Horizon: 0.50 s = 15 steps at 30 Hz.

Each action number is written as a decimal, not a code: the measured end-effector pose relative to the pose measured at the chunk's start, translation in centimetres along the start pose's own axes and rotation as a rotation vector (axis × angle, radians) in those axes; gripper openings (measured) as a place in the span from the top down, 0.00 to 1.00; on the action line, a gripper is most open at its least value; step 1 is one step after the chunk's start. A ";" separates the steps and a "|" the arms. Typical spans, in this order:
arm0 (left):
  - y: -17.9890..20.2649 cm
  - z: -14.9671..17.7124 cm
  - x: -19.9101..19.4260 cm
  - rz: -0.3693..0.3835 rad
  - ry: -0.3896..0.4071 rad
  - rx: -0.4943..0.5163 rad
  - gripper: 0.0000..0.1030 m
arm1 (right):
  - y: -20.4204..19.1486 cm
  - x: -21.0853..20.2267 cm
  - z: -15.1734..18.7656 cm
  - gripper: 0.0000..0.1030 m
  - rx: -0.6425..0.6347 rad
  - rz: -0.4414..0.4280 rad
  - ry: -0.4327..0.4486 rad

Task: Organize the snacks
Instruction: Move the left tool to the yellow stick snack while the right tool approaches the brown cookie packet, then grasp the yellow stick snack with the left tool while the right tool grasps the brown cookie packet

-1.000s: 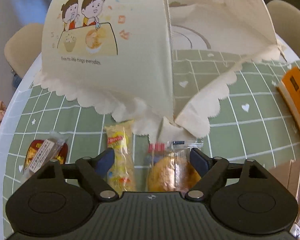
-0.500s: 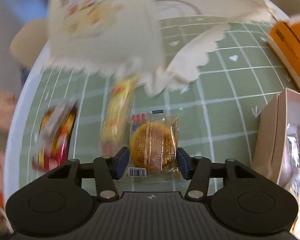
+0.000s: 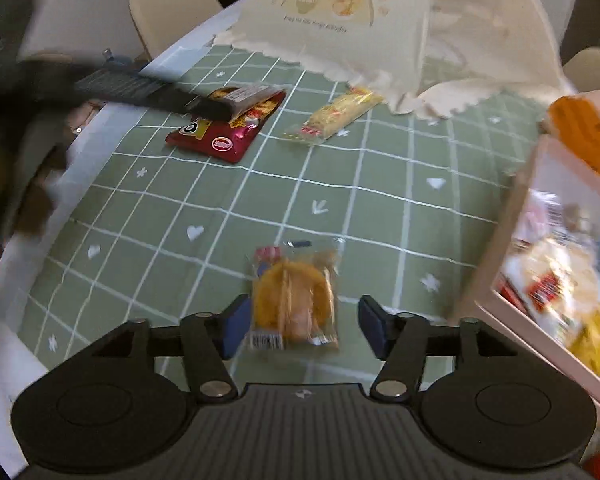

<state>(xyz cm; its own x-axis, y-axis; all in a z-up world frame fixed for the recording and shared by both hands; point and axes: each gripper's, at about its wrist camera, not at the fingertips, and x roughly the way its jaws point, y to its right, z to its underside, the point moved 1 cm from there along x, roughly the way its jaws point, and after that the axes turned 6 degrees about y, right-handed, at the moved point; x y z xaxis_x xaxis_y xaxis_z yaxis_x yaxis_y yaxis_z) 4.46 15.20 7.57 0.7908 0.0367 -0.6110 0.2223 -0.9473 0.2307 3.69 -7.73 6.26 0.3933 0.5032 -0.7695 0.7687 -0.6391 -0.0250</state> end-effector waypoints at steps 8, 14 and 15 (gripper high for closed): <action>4.3 -2.9 8.5 -0.009 -0.078 0.163 0.40 | 1.4 -1.4 4.7 0.35 0.118 0.041 -0.049; 5.7 -2.3 13.1 -0.064 -0.168 0.222 0.61 | 2.7 -2.7 6.1 0.35 0.104 0.125 -0.039; 5.4 -2.2 13.5 -0.073 -0.183 0.219 0.66 | 2.9 -3.0 6.2 0.35 0.109 0.130 -0.035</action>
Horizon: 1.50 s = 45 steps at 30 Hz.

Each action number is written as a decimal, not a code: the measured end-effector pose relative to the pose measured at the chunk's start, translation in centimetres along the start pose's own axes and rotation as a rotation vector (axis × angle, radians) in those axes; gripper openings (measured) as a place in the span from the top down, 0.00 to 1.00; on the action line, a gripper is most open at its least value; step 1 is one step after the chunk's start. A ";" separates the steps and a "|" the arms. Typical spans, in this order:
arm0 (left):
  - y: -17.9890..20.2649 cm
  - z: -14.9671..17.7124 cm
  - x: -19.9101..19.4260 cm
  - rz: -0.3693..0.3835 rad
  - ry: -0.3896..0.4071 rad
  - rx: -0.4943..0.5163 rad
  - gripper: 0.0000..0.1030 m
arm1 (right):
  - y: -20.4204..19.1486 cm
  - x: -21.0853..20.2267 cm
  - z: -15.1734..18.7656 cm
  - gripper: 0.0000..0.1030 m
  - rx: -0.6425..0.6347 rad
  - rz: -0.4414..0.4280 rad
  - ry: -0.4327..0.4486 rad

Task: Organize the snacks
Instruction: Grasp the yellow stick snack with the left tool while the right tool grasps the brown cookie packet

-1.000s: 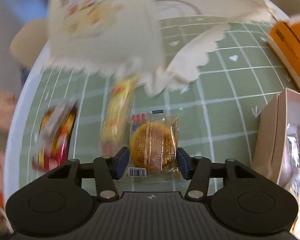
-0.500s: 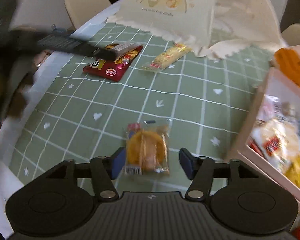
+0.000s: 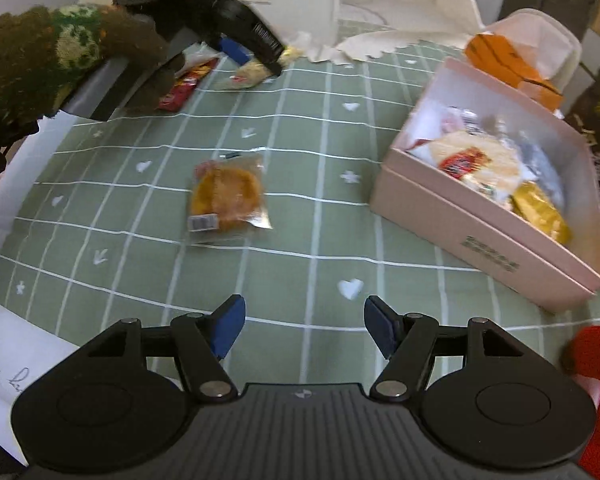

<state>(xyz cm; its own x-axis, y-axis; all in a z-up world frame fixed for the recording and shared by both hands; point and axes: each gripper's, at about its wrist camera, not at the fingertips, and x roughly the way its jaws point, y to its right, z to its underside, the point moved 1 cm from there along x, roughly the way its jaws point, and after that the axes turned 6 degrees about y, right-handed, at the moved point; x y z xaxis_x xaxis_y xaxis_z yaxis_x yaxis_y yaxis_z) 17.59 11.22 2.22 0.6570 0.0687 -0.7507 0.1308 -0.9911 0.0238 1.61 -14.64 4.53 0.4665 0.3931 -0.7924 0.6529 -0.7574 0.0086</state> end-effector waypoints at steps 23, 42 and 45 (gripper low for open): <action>-5.9 20.5 -20.1 -0.019 0.021 -0.241 0.69 | -11.7 9.6 -19.3 0.32 -0.068 -0.159 0.105; -7.7 21.3 -20.1 0.023 0.037 -0.302 0.66 | -12.9 8.3 -18.8 0.65 -0.048 -0.283 -0.030; -7.2 19.9 -18.6 0.030 -0.002 -0.261 0.66 | -10.5 3.7 -14.5 0.65 -0.079 -0.280 -0.019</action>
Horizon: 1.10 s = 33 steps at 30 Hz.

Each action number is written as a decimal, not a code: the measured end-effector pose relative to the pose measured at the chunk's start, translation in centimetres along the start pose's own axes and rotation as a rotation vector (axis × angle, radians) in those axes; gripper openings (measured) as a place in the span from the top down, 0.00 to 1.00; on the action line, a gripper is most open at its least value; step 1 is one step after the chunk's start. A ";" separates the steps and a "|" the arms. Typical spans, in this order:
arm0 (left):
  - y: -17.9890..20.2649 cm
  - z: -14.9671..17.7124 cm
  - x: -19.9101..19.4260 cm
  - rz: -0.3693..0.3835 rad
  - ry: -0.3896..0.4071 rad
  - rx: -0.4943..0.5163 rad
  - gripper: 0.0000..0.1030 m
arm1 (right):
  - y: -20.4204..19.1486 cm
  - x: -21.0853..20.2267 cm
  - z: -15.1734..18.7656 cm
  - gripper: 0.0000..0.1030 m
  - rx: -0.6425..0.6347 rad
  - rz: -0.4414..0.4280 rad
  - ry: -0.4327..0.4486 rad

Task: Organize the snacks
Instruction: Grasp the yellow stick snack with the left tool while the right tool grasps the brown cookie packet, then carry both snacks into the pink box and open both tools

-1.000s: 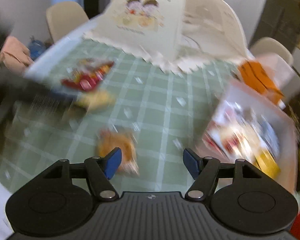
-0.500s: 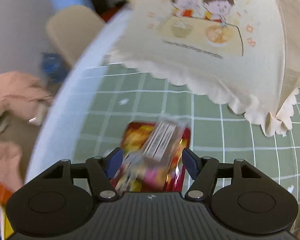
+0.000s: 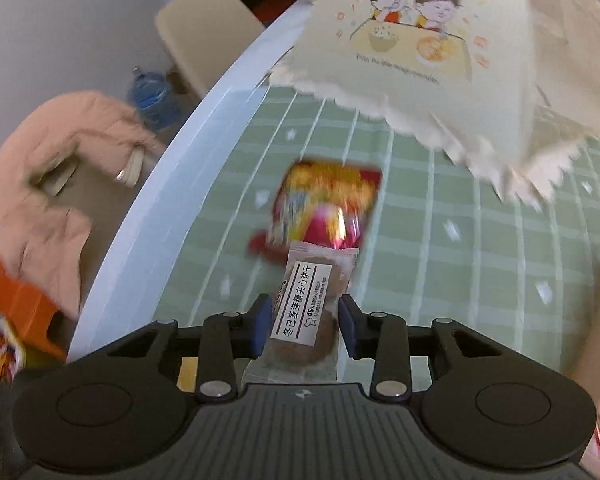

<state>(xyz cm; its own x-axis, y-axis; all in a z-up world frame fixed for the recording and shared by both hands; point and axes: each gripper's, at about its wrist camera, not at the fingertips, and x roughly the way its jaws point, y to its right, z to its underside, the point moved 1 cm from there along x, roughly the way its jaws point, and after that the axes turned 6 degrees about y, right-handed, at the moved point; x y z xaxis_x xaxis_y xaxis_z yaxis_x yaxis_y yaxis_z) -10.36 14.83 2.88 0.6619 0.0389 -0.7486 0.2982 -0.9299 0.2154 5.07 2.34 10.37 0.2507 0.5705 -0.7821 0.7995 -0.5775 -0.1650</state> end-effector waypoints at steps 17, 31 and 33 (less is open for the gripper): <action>11.8 0.0 -1.5 0.323 -0.079 0.258 0.67 | 5.6 -11.9 15.2 0.65 0.175 0.303 0.052; 22.3 -16.2 -7.4 0.624 0.319 0.312 0.67 | 8.8 -15.4 17.0 0.65 0.304 0.402 0.153; 24.4 -17.8 -5.6 0.642 0.324 0.305 0.67 | 9.4 -15.7 17.0 0.65 0.312 0.414 0.161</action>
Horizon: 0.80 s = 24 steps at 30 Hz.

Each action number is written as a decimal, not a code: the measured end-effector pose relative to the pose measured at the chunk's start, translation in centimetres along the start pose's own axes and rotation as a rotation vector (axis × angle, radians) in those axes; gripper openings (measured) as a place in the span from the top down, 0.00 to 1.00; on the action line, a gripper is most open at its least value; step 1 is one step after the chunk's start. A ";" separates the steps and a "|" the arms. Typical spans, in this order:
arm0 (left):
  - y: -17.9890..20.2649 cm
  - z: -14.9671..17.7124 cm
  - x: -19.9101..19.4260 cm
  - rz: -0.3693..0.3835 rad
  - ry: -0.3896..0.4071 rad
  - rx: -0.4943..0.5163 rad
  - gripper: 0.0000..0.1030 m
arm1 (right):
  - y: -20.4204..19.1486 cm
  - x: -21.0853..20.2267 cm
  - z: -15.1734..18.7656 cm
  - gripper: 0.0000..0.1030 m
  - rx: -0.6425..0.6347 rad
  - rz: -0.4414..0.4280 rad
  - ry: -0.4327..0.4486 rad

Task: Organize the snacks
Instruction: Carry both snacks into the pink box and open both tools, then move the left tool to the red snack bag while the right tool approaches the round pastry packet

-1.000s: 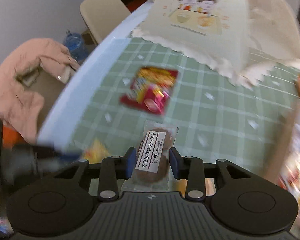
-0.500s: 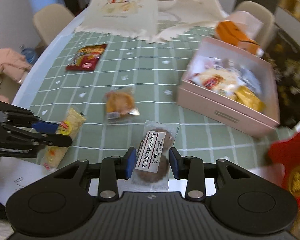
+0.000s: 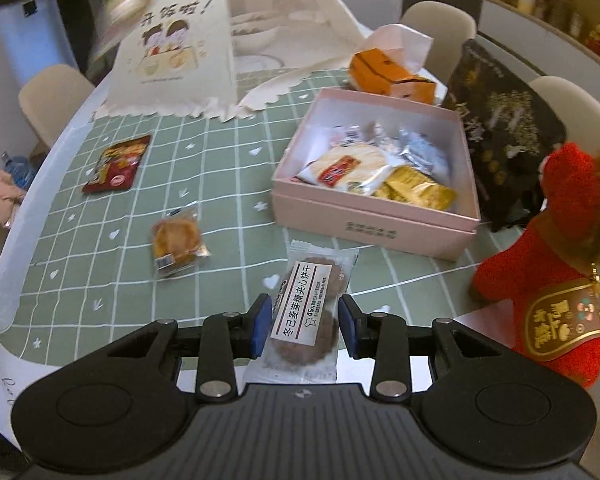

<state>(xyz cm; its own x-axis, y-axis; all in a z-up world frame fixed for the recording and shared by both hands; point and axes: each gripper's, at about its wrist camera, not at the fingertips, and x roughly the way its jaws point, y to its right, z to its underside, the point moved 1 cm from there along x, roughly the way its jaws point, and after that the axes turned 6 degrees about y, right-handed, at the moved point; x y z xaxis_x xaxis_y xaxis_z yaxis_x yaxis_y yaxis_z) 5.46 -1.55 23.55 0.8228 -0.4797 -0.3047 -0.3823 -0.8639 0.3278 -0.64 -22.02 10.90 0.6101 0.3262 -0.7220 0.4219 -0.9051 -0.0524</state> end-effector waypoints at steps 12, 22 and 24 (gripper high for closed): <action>-4.6 3.5 13.0 -0.037 -0.146 -0.172 0.67 | 3.4 0.1 -1.4 0.65 0.018 0.074 0.047; -7.5 11.1 5.2 -0.239 -0.291 -0.288 0.67 | 2.9 5.1 -0.2 0.59 -0.059 -0.026 -0.099; -7.1 13.6 4.1 -0.291 -0.363 -0.288 0.67 | 2.3 6.9 0.6 0.59 -0.082 -0.019 -0.136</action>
<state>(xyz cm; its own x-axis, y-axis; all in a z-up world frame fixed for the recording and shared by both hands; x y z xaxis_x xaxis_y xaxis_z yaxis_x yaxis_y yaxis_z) 5.84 0.56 7.80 0.6600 -0.2928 -0.6919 0.0126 -0.9165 0.3999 4.11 -21.99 5.34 0.5072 0.2976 -0.8088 0.4889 -0.8722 -0.0144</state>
